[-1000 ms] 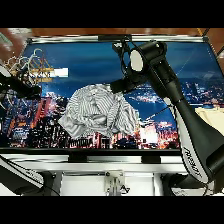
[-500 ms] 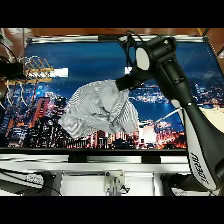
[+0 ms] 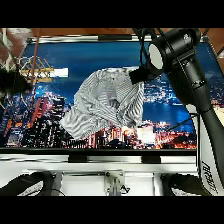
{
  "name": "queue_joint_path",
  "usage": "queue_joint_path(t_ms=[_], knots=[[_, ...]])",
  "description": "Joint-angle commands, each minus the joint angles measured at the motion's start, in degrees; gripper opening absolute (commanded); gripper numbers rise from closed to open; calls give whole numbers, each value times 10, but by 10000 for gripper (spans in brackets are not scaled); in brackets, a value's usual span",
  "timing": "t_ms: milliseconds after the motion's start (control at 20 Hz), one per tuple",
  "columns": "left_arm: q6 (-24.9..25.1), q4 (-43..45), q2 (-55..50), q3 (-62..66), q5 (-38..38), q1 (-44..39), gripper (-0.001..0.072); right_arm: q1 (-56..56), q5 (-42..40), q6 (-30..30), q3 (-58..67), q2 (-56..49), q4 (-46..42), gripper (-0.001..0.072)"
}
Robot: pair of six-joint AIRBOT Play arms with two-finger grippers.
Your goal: Fold the shirts.
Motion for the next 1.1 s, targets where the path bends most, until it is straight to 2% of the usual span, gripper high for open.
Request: queue_joint_path(t_ms=[0, 200, 300, 400, 550, 750, 1050], knots=[[-111, 19, 125, -112, -18, -155, 57, 0, -2, -4, 0, 2, -38, 82], [-249, 19, 196, -294, -18, -354, 57, 0, -2, -6, 0, 7, -52, 82], [-283, 20, 195, -375, -18, -441, 57, 0, 2, -6, 0, 17, -51, 82], [-305, 50, 189, -429, -18, -495, 57, 0, 3, -6, 0, 37, -51, 82], [-296, 80, 184, -451, -16, -506, 57, 1, 5, -12, 0, 70, 1, 82], [-218, 83, 169, -451, 27, -496, 57, 1, 6, -42, 0, 96, 110, 82], [-149, 83, 128, -451, 133, -486, 57, 1, 7, -72, 0, 106, 194, 82]])
